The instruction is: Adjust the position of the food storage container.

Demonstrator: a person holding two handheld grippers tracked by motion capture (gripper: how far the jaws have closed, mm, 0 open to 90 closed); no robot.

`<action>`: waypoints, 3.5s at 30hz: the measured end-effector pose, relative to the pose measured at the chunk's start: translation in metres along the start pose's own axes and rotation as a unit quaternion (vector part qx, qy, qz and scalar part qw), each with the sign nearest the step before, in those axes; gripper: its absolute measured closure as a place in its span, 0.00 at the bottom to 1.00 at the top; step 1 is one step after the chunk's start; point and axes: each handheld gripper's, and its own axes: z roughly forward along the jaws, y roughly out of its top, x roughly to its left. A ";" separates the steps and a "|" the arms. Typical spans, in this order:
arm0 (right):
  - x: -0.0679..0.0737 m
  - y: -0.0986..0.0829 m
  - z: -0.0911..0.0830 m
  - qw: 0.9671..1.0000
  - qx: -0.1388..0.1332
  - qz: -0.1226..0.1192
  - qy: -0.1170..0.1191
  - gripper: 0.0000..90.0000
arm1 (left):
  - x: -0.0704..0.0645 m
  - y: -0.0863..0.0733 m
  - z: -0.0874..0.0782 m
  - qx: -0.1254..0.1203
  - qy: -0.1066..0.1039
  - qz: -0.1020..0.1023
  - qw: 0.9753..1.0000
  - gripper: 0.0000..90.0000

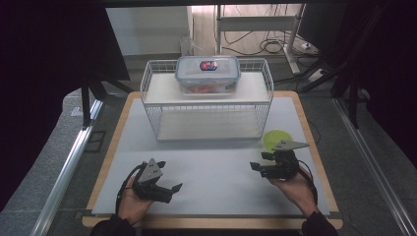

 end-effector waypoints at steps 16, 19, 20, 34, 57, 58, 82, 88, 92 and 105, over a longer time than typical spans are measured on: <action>-0.054 0.024 -0.017 0.997 -0.042 -0.004 -0.069 1.00 | 0.001 -0.001 0.002 0.008 0.001 -0.001 1.000 0.07; -0.065 0.029 -0.016 0.995 -0.043 0.000 -0.090 1.00 | 0.002 -0.001 0.002 0.008 0.002 -0.003 1.000 0.07; -0.069 0.030 -0.015 0.995 -0.044 0.004 -0.094 1.00 | 0.002 -0.001 0.002 0.009 0.003 -0.004 1.000 0.06; -0.110 0.037 -0.012 0.987 -0.038 0.025 -0.152 1.00 | 0.004 -0.003 0.005 0.023 0.004 -0.001 1.000 0.07; -0.125 0.005 0.000 0.984 0.022 0.057 -0.170 1.00 | 0.002 -0.003 0.007 0.041 0.000 0.010 0.999 0.07; -0.124 0.005 0.000 0.984 0.020 0.062 -0.167 1.00 | 0.002 -0.003 0.007 0.041 0.000 0.010 0.999 0.07; -0.079 0.002 0.008 0.994 0.036 0.057 -0.085 1.00 | 0.001 -0.003 0.010 0.050 -0.001 0.014 0.999 0.07; -0.064 0.002 0.013 0.996 0.046 0.050 -0.059 1.00 | 0.001 -0.004 0.010 0.051 -0.001 0.014 0.999 0.07; -0.052 -0.001 0.020 0.996 0.065 0.033 -0.042 0.99 | 0.000 -0.004 0.010 0.053 -0.002 0.015 0.998 0.07; -0.055 -0.010 0.035 0.995 0.088 0.042 -0.027 0.99 | 0.000 -0.004 0.012 0.057 -0.003 0.016 0.998 0.07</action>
